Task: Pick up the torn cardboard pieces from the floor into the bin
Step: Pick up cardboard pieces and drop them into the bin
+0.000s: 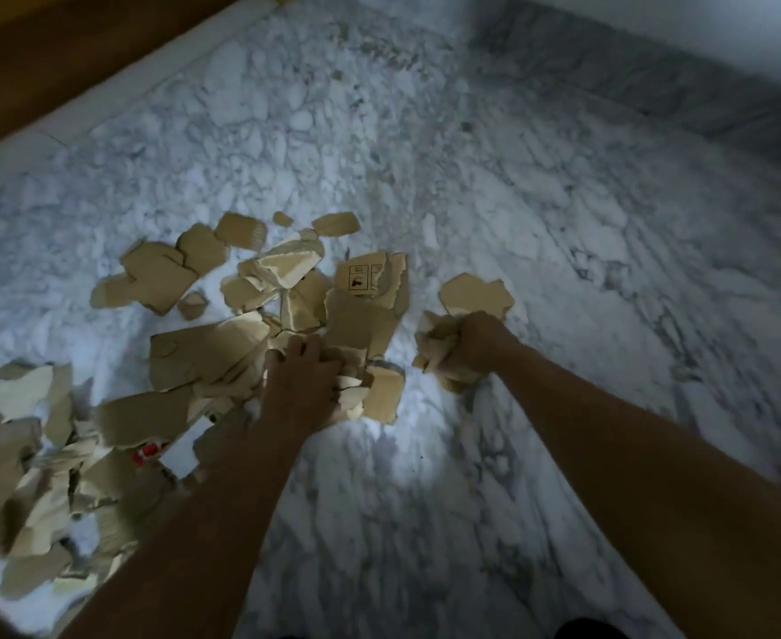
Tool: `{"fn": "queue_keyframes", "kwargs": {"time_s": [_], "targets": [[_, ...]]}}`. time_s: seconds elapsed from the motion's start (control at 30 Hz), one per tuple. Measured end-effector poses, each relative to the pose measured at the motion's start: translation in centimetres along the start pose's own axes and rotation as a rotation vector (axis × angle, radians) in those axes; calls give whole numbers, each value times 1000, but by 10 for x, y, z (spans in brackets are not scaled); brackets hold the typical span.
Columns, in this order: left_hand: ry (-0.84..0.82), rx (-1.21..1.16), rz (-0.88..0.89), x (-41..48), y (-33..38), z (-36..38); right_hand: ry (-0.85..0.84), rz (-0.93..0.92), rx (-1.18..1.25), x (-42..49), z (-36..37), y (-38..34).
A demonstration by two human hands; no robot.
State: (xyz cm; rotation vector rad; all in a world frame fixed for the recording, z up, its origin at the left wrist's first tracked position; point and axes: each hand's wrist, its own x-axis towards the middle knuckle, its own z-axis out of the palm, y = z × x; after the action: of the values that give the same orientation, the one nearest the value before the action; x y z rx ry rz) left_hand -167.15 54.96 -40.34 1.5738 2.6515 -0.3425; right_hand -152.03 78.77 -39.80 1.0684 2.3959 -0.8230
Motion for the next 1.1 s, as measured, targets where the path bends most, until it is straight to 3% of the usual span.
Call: {"fn": "queue_keyframes", "kwargs": {"time_s": [0.1, 0.17, 0.27, 0.37, 0.47, 0.57, 0.67, 0.8, 0.93, 1.1], "targets": [[92, -54, 65, -2, 0, 2, 240, -78, -122, -14, 28, 2], [64, -95, 78, 0, 1, -4, 285, -137, -179, -19, 32, 3], [-61, -224, -11, 6, 2, -21, 189, -144, 21, -26, 19, 9], [-255, -207, -1, 17, -3, -47, 202, -143, 202, -35, -20, 22], [-480, -299, 10, 36, -2, -81, 213, -93, 80, -41, -63, 47], [-550, -430, 60, 62, 17, -106, 42, 46, -165, -45, -84, 69], [-571, -471, 122, 87, 59, -109, -111, 158, -176, -49, -55, 91], [-523, -500, 139, 108, 122, -74, 25, 187, -82, -50, -11, 123], [-442, -335, 75, 115, 147, -38, 34, 147, 1, -52, -9, 142], [-451, -456, -12, 107, 151, -34, 12, 129, 132, -36, -41, 132]]}}
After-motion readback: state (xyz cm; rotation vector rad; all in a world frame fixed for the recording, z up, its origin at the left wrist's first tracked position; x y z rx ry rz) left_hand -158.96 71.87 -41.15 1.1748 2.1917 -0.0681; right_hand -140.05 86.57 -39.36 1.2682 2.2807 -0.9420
